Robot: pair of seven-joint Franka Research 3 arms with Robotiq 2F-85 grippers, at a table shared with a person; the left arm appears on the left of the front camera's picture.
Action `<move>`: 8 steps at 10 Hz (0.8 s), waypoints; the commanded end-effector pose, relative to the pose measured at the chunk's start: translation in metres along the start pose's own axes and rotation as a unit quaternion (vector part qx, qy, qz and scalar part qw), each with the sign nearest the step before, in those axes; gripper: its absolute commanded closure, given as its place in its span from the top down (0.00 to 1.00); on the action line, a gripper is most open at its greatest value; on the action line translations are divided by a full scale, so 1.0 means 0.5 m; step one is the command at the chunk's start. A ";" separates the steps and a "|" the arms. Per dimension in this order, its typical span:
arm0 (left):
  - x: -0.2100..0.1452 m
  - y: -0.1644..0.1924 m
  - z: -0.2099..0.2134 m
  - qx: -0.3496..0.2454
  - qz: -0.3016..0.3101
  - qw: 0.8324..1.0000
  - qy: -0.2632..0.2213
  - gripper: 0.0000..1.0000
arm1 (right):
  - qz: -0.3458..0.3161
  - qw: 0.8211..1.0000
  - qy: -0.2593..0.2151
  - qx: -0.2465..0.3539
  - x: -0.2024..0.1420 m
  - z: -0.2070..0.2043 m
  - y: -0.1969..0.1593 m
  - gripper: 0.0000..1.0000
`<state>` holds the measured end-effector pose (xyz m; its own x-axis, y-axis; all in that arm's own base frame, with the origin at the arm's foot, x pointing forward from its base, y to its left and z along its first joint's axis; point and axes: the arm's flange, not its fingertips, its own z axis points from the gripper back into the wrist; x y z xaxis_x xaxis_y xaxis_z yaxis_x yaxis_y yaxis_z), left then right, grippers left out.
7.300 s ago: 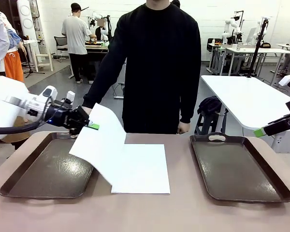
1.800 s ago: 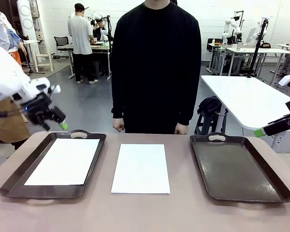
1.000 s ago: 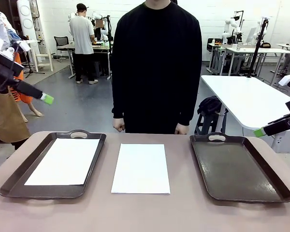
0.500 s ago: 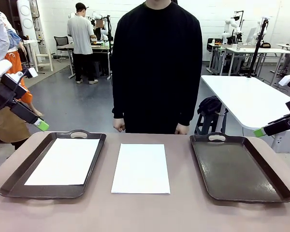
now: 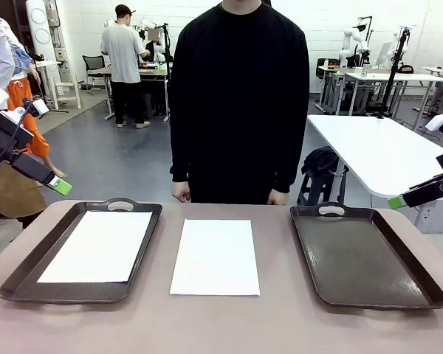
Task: Sort the A4 documents.
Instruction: Receive the A4 Paper.
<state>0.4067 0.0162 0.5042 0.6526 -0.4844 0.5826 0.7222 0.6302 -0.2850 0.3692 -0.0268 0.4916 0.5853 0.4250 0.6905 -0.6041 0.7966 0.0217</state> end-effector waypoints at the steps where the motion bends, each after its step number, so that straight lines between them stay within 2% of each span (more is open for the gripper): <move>1: -0.007 -0.010 -0.005 0.002 0.006 1.000 -0.005 1.00 | -0.002 1.000 -0.002 0.005 -0.001 -0.002 0.000 1.00; 8: -0.001 -0.004 -0.004 -0.002 0.001 1.000 -0.001 1.00 | -0.002 1.000 -0.002 0.005 -0.001 -0.002 0.000 1.00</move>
<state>0.4047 0.0138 0.5022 0.6565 -0.4800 0.5819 0.7197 0.6296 -0.2926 0.3692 -0.0268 0.4916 0.5853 0.4250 0.6905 -0.6041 0.7966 0.0217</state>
